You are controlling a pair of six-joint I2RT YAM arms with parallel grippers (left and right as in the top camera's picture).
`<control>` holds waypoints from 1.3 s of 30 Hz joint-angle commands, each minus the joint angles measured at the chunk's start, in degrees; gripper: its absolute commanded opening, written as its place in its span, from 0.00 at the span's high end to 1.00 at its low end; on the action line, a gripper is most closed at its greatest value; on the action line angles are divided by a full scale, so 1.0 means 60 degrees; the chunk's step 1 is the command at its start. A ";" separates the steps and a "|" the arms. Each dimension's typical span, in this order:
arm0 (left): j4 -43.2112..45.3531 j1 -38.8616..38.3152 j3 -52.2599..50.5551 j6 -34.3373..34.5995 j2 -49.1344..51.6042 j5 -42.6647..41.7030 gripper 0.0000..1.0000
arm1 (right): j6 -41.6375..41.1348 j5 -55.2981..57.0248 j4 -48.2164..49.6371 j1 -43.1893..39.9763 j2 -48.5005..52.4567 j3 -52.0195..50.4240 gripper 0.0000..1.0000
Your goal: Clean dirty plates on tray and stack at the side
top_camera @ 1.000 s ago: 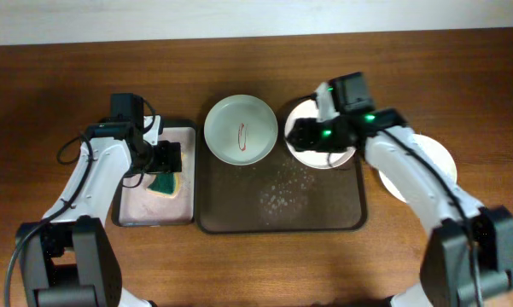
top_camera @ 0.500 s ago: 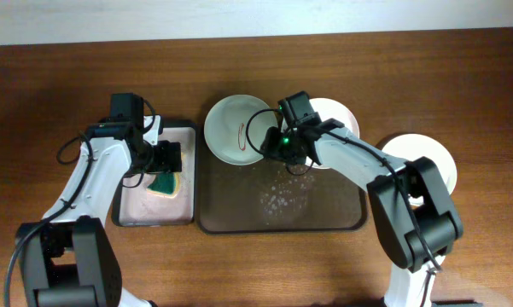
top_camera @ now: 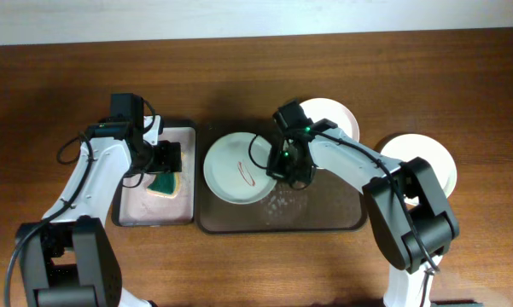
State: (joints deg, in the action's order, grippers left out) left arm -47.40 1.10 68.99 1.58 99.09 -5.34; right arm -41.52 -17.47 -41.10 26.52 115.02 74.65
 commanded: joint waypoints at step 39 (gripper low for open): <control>0.0004 0.0029 0.0073 0.0131 -0.0069 0.0033 0.10 | 0.2794 -0.1603 -0.1759 -0.0237 -0.0033 0.0503 0.90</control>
State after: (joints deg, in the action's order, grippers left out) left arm -47.40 1.10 68.99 1.58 99.09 -5.34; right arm -21.41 -18.26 -49.84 24.80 114.96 77.69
